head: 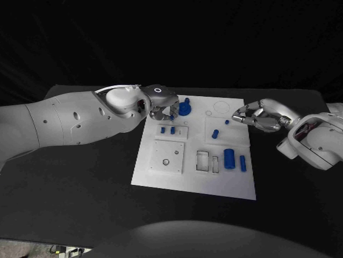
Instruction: Assemble the parts on the task board
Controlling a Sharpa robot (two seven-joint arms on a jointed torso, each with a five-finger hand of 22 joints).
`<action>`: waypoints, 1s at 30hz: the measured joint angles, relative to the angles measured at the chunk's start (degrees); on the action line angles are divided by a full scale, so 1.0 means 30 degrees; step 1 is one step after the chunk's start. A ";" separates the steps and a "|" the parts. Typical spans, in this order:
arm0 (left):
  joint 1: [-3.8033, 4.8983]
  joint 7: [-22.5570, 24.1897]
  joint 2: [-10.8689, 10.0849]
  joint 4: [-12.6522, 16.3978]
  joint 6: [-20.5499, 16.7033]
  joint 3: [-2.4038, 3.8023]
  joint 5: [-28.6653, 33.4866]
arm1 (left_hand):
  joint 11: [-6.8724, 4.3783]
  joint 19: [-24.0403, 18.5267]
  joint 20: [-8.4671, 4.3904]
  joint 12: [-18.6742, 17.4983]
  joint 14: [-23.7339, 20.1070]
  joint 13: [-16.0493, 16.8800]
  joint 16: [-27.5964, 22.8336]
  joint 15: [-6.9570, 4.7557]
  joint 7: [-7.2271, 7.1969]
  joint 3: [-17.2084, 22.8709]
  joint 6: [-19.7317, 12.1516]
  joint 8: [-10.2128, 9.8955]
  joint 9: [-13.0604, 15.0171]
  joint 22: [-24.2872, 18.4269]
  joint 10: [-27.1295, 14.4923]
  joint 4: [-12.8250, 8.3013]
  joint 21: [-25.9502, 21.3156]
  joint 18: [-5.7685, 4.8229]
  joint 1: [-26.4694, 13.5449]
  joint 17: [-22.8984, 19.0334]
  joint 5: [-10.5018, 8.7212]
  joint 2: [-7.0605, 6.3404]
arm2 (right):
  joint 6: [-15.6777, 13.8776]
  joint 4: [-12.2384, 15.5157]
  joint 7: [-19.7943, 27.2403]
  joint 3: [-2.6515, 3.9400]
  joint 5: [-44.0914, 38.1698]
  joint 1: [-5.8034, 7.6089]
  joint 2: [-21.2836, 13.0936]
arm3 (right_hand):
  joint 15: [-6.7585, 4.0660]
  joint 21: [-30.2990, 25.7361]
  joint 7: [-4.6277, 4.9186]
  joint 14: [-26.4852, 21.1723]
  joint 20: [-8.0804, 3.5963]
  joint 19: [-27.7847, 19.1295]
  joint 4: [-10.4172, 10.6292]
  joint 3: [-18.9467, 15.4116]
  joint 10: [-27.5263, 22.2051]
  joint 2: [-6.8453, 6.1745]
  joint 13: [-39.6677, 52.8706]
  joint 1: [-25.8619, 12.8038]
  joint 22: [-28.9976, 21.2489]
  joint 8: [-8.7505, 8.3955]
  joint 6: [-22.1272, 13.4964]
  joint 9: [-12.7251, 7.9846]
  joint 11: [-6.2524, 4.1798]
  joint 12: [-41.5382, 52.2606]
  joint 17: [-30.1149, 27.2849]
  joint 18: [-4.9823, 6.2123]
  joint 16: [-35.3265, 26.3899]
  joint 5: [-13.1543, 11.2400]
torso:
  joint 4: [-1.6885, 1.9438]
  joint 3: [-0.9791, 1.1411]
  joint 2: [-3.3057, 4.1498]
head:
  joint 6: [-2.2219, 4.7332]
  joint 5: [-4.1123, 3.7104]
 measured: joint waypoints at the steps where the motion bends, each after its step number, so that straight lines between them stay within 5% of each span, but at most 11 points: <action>1: 0.0000 0.0000 -0.0001 0.0001 0.0020 0.0000 0.0002 | 0.0000 0.0000 0.0000 -0.0010 0.0000 0.0000 -0.0036 0.0000 0.0000 0.0001 -0.0001 0.0000 -0.0013 0.0000 -0.0001 -0.0001 0.0000 0.0001 0.0000 -0.0020 0.0001 0.0000 | 0.0000 -0.0001 0.0000 0.0000 0.0000 0.0000 0.0001 | 0.0000 0.0000 0.0000 0.0000 0.0000 0.0000 0.0000 0.0000 0.0000 0.0000 0.0001 0.0000 0.0000 0.0000 0.0000 0.0000 0.0000 0.0000 0.0000 0.0001 0.0000 0.0000 | 0.0000 0.0000 -0.0002 | 0.0000 0.0000; 30: -0.0020 -0.0208 0.0025 -0.0107 0.0692 -0.0007 0.0027 | 0.0000 -0.0070 0.0070 -0.0141 -0.0138 -0.0080 -0.0181 -0.0004 -0.0002 0.0054 -0.0003 -0.0073 -0.0077 0.0000 -0.0001 -0.0055 -0.0183 0.0003 0.0001 -0.0260 0.0000 0.0000 | 0.0035 -0.0005 -0.0001 0.0000 0.0000 -0.0008 -0.0008 | 0.0000 -0.0071 0.0000 0.0000 0.0000 0.0000 0.0056 -0.0056 0.0000 0.0002 -0.0005 0.0002 0.0012 0.0000 0.0000 -0.0021 0.0000 0.0000 -0.0002 0.0000 0.0000 0.0000 | -0.0011 -0.0005 0.0011 | 0.0000 -0.0015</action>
